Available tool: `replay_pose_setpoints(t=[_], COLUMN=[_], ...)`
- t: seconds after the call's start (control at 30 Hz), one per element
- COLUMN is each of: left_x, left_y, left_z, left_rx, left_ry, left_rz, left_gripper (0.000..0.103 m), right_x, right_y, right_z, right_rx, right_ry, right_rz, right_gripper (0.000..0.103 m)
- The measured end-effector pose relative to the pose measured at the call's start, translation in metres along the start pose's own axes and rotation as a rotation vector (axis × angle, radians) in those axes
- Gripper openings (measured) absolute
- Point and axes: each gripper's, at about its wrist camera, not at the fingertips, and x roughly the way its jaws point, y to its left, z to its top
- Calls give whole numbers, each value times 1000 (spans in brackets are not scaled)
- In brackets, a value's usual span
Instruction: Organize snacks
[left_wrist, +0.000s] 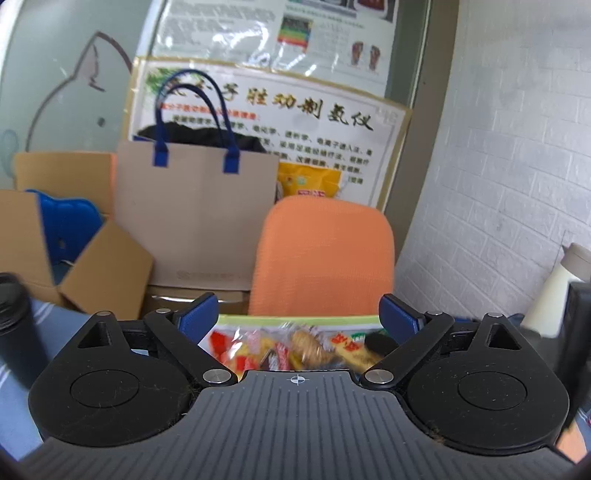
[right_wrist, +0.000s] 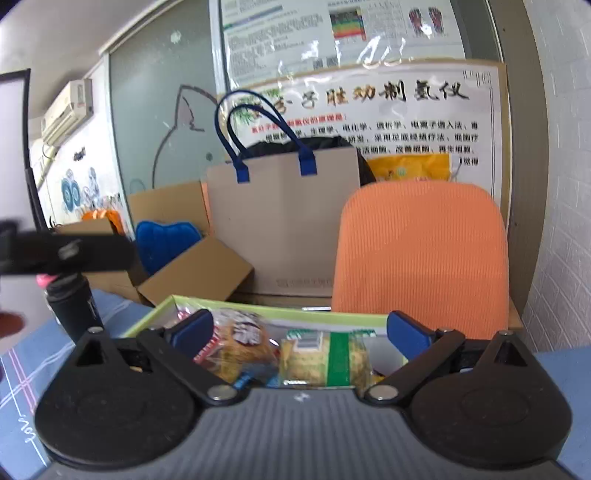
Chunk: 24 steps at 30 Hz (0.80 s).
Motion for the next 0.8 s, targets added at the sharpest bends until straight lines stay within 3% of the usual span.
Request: replay_pose_setpoints(t=[0.2,0.37,0.5,0.8], left_x=[-57,-86,-107,-143], left_y=[-1,-4,-13,-36], left_z=[-42,-76,-105,-148], left_rx=[-41,-71,-53,-33], left_ry=[-11,60,114,175], left_rz=[102,148,186,182], left_gripper=[87,87,87,86], right_x=[-14,-46,-88,-191], right_y=[10,17,21,52], right_z=[8,-2,-31,-135], right_rx=[-20,-10,18,237], right_ry=[-33,-52,8,149], right_rz=[20,-25,-69,-287], right_gripper=[99,100,100,101])
